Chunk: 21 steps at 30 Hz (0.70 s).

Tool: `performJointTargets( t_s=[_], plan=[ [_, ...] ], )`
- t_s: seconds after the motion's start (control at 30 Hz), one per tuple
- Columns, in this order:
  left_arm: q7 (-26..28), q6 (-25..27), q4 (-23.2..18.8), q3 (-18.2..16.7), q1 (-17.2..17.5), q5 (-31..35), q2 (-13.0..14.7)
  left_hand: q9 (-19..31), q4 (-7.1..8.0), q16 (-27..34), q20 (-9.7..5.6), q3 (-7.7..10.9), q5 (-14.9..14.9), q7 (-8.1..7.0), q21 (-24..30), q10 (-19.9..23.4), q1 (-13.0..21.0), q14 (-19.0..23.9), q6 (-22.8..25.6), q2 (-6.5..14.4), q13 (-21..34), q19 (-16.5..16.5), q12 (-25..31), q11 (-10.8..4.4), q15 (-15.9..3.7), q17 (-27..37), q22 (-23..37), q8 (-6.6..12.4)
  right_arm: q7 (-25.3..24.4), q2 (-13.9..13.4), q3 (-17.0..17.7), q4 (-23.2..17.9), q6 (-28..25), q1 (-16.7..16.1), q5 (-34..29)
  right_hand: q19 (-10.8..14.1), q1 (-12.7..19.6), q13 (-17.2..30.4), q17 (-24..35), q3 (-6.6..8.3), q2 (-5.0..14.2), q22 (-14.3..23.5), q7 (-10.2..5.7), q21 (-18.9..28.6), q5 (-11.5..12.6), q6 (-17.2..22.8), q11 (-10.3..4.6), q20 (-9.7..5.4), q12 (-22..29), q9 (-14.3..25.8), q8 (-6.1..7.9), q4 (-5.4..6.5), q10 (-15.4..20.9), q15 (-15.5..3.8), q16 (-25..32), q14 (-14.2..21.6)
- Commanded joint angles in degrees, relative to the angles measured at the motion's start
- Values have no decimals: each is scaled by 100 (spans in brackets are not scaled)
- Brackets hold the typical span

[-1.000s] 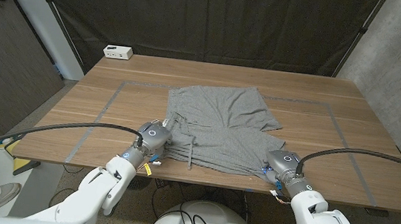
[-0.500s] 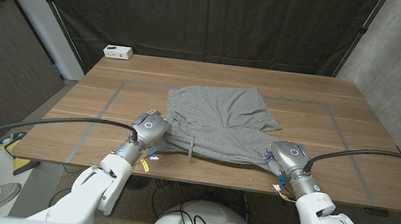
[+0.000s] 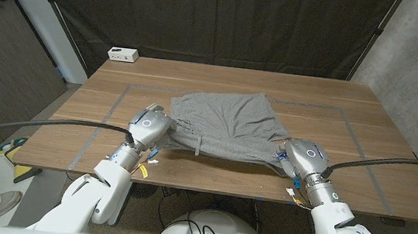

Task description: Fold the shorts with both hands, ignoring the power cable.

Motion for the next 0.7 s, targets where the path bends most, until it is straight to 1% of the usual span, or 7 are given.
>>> performJointTargets(
  t_s=[0.03,0.1,0.33,0.4,0.53,0.57,0.7],
  plan=[
    [366,-61,-241,-646,510,-20,-150,-6,16,84,-105,31,23,-15,92,153,175,144,199,11,2071,29,755,-34,-947,133,43,110,-261,32,114,-24,179,40,-227,37,38,448,29,23,-50,-2,25,38,37,29,66,20,275,17,20,-26,268,-399,-23,75],
    [380,-85,-244,-731,541,-3,-190,-32,0,92,-93,30,25,-12,108,159,191,150,191,1,2108,17,774,-34,-947,163,47,103,-153,17,129,-52,202,76,-278,42,33,454,35,25,-50,-4,28,45,37,29,80,24,281,16,18,-22,276,-396,-28,81],
    [313,-237,-278,-980,634,-32,-322,-92,-25,92,-94,26,21,5,151,139,217,133,195,-12,2190,5,800,-30,-946,228,55,93,-90,70,158,-31,290,172,-520,38,20,489,68,40,-60,-12,20,71,35,18,86,28,294,16,8,-12,266,-396,-59,100],
    [294,-290,-302,-1071,680,-71,-362,-119,-32,88,-93,23,18,-27,169,126,225,119,202,-16,2224,-2,807,-28,-946,255,58,92,-36,80,169,-23,331,219,-578,35,16,497,76,44,-60,-14,22,76,34,7,82,29,295,18,3,-9,258,-397,-66,103],
    [167,-371,-380,-1282,773,-138,-439,-163,-39,65,-95,24,11,-6,199,77,237,77,147,-12,2264,-16,796,-30,-946,291,64,64,177,100,168,-4,441,376,-679,24,18,514,94,55,-63,-18,22,86,31,-3,61,34,298,23,-1,-10,246,-405,-86,98],
    [111,-381,-397,-1324,785,-129,-455,-169,-39,61,-81,25,9,-10,200,70,238,70,136,-12,2268,-26,793,-30,-946,295,64,58,185,114,164,13,471,406,-701,20,13,521,100,60,-55,-19,21,90,31,-6,34,32,295,23,-4,-5,232,-403,-94,99],
    [-73,-429,-432,-1456,809,-68,-536,-200,-35,42,-81,25,0,-36,222,27,240,38,146,-5,2279,-35,770,-31,-947,318,67,58,375,119,161,50,613,586,-800,13,12,540,120,74,-52,-24,10,103,28,-28,30,30,299,26,-14,-2,223,-408,-115,94]
  ],
)
